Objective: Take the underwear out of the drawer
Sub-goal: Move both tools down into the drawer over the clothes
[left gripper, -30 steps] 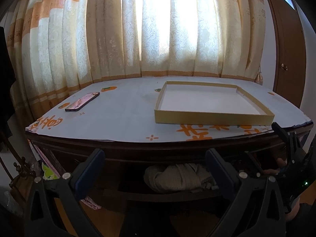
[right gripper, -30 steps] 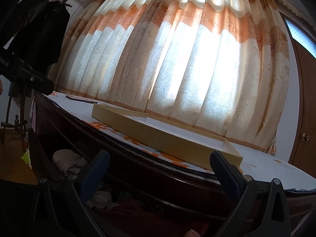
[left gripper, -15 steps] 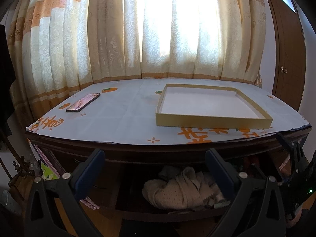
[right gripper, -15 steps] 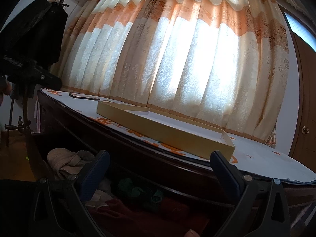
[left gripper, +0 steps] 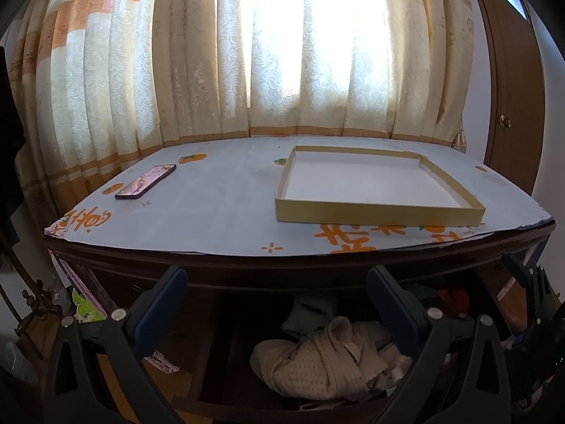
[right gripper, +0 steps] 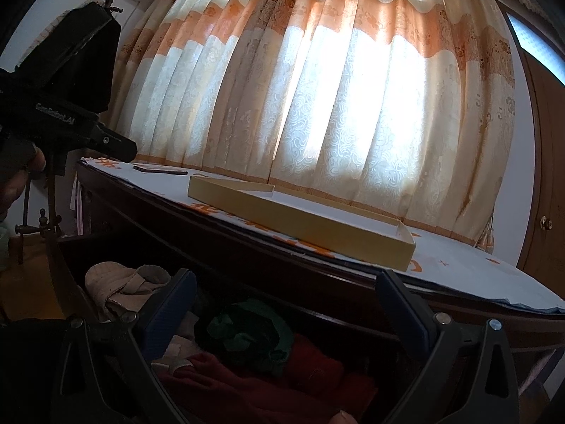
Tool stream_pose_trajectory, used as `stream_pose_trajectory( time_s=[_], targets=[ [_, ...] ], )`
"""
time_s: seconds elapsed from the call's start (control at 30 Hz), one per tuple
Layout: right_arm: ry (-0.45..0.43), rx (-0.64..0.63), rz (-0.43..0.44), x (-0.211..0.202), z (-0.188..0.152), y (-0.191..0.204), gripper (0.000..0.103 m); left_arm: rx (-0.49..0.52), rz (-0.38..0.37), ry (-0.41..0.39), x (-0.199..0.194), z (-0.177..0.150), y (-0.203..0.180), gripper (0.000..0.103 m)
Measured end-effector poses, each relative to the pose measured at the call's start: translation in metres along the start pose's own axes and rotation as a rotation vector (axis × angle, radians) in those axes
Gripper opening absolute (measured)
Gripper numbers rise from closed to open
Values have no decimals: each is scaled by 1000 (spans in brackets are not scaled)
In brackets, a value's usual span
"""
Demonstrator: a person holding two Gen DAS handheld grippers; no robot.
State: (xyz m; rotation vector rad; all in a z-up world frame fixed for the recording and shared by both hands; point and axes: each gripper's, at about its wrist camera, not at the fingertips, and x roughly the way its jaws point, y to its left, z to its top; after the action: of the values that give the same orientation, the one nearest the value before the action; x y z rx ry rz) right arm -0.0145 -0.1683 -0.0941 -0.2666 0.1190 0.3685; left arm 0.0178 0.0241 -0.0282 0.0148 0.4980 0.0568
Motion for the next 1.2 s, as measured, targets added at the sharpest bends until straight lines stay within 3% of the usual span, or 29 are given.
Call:
stream_pose_trajectory(
  time_s=[0.87, 1.2],
  targets=[
    [56, 8, 20, -20, -4, 8, 102, -43, 2, -35, -8, 10, 16, 103],
    [82, 9, 27, -27, -6, 12, 102, -47, -31, -41, -15, 12, 17, 103]
  ],
)
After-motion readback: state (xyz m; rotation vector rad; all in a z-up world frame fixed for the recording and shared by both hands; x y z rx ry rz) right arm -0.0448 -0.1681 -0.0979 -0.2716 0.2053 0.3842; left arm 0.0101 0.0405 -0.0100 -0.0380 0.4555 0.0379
